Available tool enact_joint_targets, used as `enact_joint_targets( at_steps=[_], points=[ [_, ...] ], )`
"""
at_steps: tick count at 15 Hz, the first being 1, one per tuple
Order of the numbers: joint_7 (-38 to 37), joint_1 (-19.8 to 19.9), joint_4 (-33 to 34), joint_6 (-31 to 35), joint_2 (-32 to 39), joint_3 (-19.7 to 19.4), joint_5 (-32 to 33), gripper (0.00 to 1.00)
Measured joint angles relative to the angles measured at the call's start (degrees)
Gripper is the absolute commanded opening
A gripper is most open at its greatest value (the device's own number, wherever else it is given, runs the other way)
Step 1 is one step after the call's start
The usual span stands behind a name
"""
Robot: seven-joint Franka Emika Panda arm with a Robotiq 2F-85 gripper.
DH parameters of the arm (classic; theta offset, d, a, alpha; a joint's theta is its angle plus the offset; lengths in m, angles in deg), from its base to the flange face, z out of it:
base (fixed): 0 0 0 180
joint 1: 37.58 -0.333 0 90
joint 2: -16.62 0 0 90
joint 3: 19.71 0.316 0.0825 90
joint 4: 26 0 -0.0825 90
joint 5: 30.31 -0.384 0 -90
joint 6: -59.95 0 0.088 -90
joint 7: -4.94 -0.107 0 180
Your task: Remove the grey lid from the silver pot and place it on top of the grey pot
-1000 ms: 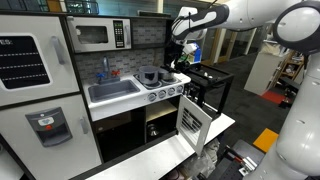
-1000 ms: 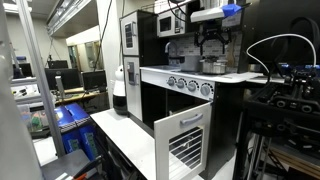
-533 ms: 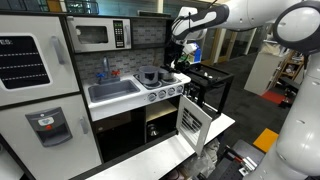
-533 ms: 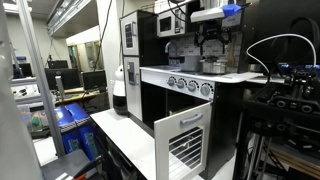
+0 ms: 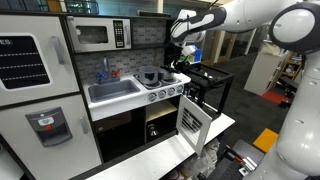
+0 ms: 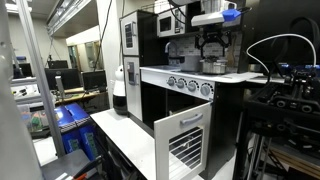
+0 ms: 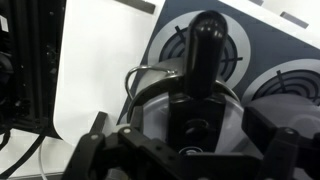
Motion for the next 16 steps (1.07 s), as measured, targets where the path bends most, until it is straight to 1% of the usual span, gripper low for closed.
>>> enact_joint_targets(
  at_steps=[1, 2, 3, 8, 9, 10, 16],
  points=[
    [0.0, 0.0, 0.0, 0.43, 0.28, 0.04, -0.06, 1.0],
    [0.0, 0.0, 0.0, 0.75, 0.51, 0.09, -0.06, 0.75],
    [0.0, 0.0, 0.0, 1.04, 0.69, 0.15, -0.06, 0.74],
    [-0.02, -0.01, 0.22, 2.26, 1.08, 0.7, -0.07, 0.38],
    [-0.02, 0.0, 0.41, 2.34, 1.07, 0.77, -0.07, 0.32],
    [-0.02, 0.0, 0.61, 2.34, 1.06, 0.79, -0.07, 0.3],
    [-0.02, 0.0, 0.7, 2.34, 1.09, 1.1, -0.07, 0.3]
  ],
)
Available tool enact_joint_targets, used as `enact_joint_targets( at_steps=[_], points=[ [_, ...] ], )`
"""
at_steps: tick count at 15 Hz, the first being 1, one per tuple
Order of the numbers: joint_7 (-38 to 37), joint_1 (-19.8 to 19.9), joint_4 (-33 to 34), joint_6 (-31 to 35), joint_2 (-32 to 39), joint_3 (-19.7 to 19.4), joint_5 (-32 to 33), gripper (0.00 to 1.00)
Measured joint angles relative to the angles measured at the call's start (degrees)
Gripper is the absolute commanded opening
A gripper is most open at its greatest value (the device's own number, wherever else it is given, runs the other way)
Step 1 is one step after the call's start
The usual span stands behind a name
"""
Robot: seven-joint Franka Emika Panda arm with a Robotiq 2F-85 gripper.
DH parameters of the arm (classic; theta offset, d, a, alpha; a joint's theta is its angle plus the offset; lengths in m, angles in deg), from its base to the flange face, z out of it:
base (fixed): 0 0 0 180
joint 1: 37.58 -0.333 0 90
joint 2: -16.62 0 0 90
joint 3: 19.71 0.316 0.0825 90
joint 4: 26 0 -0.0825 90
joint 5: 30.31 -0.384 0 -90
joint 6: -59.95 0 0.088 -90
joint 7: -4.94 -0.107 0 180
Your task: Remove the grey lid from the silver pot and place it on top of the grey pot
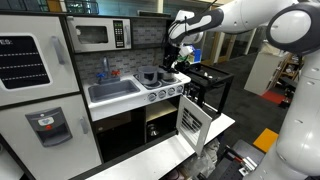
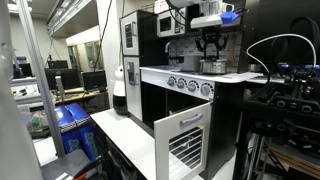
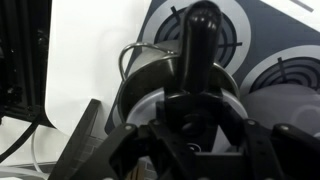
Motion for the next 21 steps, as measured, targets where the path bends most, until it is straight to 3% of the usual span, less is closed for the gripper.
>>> enact_joint_targets(
  at_steps=[6, 12, 17, 21],
  points=[
    [-0.66, -0.08, 0.83, -0.18, -1.41, 0.45, 1.12, 0.3],
    [-5.45, -0.44, 0.84, -2.6, -4.91, 0.52, 6.63, 0.3],
    [-6.83, -0.96, 1.31, -6.1, -6.39, 1.02, 4.47, 0.3],
    [-14.12, -2.17, 2.31, -7.14, -6.22, 1.96, 2.3, 0.3]
  ],
)
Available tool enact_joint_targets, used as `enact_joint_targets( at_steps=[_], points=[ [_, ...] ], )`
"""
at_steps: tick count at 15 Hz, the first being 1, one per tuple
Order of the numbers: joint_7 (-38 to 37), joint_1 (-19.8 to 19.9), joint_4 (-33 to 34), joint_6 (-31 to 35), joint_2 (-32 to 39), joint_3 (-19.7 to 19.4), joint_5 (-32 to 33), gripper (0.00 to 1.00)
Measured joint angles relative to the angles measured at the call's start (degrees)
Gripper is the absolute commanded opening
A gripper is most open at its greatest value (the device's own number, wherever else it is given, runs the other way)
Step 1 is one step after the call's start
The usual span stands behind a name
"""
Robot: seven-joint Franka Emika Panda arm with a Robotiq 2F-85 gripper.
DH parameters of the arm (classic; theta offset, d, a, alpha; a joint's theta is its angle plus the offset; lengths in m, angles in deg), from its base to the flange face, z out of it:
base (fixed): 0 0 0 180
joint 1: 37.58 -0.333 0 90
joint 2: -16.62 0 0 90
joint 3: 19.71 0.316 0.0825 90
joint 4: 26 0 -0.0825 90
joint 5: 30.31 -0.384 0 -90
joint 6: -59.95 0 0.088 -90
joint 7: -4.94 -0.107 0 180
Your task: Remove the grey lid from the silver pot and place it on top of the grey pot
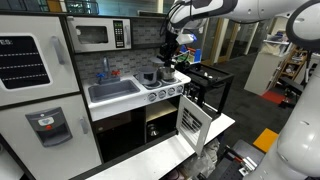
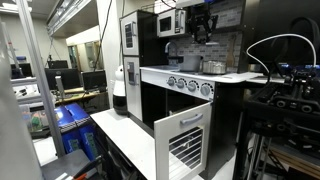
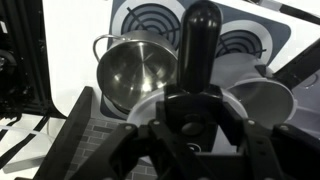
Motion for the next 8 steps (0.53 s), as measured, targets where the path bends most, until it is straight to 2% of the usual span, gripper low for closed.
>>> enact_joint_targets(
  at_steps=[5, 8],
  points=[
    [-12.57, -2.48, 0.93, -1.61, 0.9, 1.18, 0.16, 0.3],
    [-17.21, -3.74, 2.77, -4.86, 1.88, 2.0, 0.17, 0.3]
  ],
)
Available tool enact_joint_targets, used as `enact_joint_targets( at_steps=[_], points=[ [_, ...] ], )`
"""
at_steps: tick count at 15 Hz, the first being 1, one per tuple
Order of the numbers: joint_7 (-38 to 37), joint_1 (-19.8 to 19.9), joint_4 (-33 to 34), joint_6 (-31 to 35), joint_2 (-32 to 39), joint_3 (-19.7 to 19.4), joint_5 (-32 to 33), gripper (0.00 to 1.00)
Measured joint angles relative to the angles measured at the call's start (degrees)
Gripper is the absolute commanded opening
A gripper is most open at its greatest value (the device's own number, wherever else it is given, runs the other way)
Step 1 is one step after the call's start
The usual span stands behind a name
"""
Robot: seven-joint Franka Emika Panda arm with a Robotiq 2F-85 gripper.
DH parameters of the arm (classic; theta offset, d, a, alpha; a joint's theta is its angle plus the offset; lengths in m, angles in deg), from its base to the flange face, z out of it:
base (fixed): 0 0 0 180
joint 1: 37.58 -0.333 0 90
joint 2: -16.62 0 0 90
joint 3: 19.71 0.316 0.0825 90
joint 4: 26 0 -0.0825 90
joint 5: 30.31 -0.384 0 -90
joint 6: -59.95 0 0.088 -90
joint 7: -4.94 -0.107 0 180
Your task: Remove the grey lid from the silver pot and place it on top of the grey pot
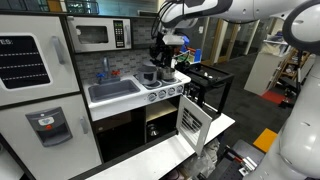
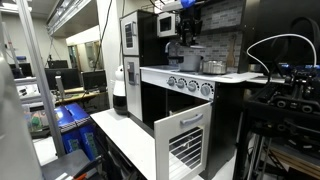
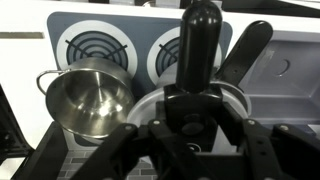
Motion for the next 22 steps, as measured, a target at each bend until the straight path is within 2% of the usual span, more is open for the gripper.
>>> enact_joint_targets(
  at_steps=[7, 18, 22],
  points=[
    [-4.2, -1.8, 3.12, -4.54, 2.75, 0.58, 2.21, 0.3],
    [-11.92, -4.23, 9.75, -4.68, 9.2, 0.58, 7.74, 0.3],
    [-12.24, -5.15, 11.24, -4.6, 10.55, 0.59, 9.2, 0.3]
  ],
)
